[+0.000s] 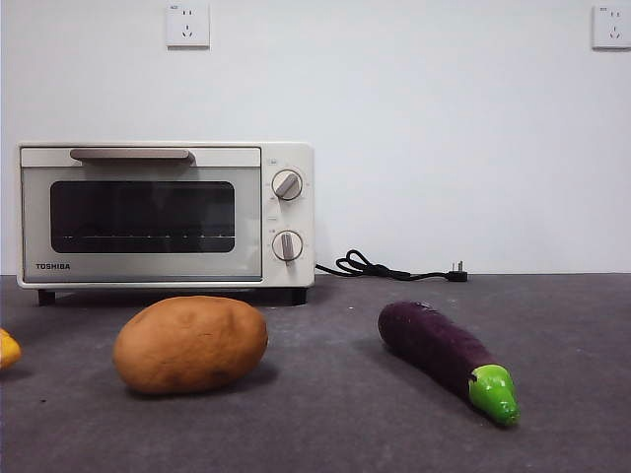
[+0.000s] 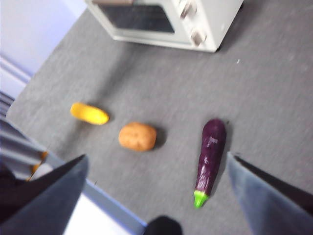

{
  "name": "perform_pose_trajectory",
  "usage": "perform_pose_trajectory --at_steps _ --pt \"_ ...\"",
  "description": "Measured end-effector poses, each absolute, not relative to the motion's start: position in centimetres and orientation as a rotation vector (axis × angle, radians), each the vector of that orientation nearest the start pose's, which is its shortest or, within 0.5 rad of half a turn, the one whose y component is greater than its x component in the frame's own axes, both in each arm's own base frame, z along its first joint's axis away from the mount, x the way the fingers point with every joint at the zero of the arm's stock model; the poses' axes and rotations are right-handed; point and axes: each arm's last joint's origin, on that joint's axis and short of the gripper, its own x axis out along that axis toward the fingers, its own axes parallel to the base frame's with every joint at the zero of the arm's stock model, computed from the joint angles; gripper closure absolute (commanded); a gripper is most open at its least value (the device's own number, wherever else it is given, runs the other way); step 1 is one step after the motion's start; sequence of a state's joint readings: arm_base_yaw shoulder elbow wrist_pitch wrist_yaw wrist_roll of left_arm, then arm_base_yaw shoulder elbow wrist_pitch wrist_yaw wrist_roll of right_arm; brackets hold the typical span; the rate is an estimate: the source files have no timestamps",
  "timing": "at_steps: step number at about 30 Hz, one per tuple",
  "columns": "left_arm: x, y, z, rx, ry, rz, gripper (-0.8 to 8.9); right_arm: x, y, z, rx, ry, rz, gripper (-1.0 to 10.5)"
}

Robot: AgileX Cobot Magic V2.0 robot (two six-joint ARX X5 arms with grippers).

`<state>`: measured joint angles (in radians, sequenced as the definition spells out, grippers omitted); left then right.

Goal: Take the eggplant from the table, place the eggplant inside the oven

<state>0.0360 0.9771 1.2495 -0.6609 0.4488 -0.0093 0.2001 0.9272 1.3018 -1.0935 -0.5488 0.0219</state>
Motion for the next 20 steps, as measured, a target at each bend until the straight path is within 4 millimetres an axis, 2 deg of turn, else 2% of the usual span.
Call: perform_pose_trajectory --at_steps 12,16,20 --pt "22.2 -0.5 40.0 -0.091 0.369 -0.408 8.19 14.2 6.1 38.6 0.123 0.887 0.798 3.8" --pt "24.5 -0.4 39.3 -0.08 0.346 -0.409 8.19 13.9 6.3 38.4 0.114 0.921 0.811 3.8" --pt "27.1 -0.2 37.9 -0.075 0.403 -0.41 8.19 13.7 6.3 38.2 0.109 0.943 0.815 3.8"
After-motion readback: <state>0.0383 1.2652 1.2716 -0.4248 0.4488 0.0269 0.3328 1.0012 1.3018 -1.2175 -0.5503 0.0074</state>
